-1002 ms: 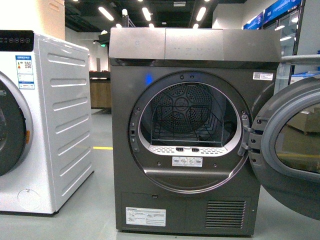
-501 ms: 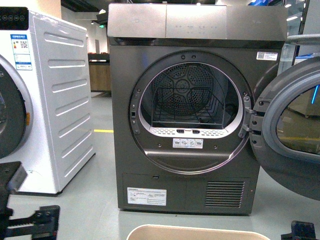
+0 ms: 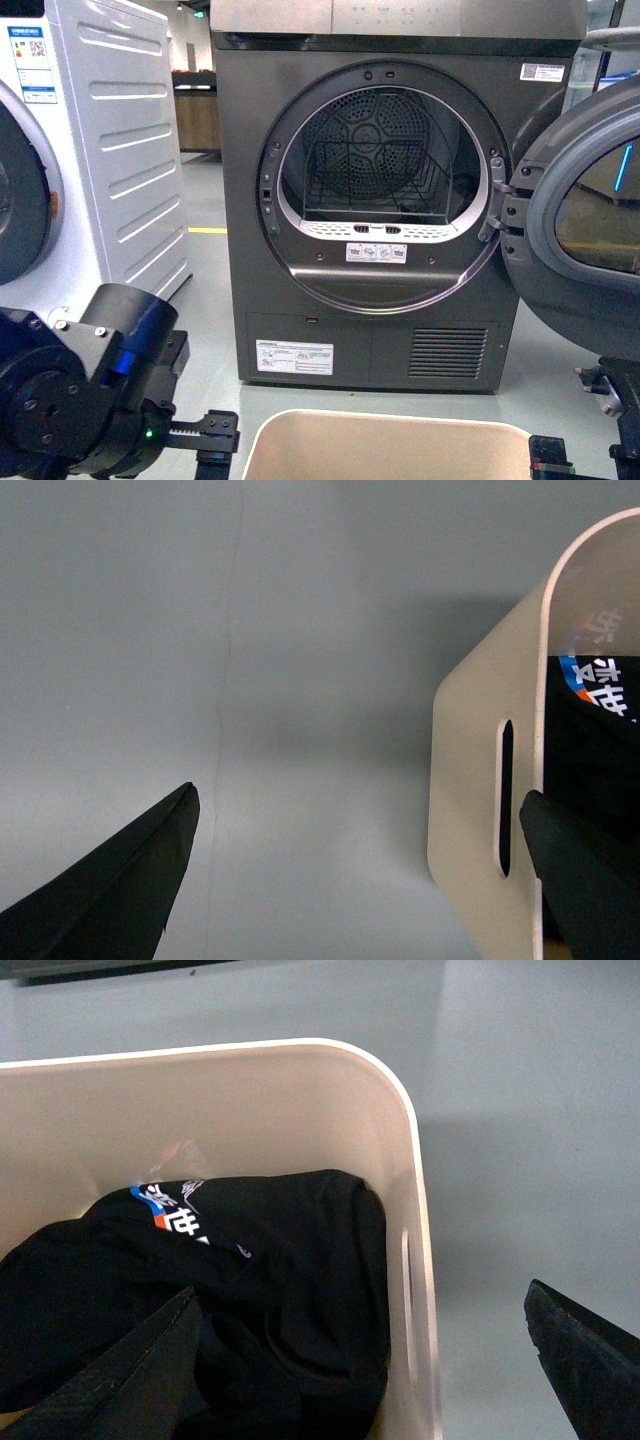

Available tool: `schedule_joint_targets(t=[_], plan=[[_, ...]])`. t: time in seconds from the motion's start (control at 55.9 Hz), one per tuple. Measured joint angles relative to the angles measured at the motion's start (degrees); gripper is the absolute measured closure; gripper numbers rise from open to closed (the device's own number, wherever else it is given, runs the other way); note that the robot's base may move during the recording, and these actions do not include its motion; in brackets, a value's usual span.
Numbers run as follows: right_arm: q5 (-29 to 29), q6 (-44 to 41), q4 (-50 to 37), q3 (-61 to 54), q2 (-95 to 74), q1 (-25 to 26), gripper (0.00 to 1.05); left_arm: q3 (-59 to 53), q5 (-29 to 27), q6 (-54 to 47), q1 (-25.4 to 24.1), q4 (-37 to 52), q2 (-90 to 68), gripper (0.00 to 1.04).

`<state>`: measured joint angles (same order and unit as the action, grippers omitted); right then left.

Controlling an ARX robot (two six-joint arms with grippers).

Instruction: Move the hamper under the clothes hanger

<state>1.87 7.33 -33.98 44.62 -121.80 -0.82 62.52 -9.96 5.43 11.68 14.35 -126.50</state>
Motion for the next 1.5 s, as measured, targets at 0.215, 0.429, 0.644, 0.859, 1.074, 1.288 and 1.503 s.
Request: schedule_joint_targets(t=[0.215, 0.429, 0.644, 0.859, 1.074, 1.288, 1.503], plan=[[-1.0, -0.9, 1.3, 5.3, -6.2, -2.3, 0.08, 5.3, 0.0, 0.1, 2.0, -2.0, -6.0, 0.07], [-3.2, -2.0, 1.9, 7.9, -9.9, -2.9, 0.08, 7.5, 0.2, 0.5, 2.4, -2.3, -9.4, 0.07], [-5.6, -3.1, 2.0, 9.6, -11.3, -1.6, 0.08, 9.4, 1.8, 0.5, 3.5, -1.7, -10.6, 0.07], [-7.1, -4.1, 3.1, 12.1, -12.3, 0.2, 0.08, 11.1, 2.3, 0.5, 4.1, -1.7, -11.4, 0.07], [-8.0, -5.6, 4.6, 15.2, -16.1, 2.6, 0.08, 12.3, 2.5, 0.1, 3.7, -1.7, -12.8, 0.07], [-7.5, -5.9, 5.5, 16.5, -17.9, 3.4, 0.08, 14.0, 2.7, 0.0, 3.1, -1.7, -15.1, 0.07], [-7.2, -6.1, 5.8, 17.4, -18.6, 3.1, 0.08, 15.9, 2.6, 0.3, 3.1, -2.6, -17.3, 0.07]])
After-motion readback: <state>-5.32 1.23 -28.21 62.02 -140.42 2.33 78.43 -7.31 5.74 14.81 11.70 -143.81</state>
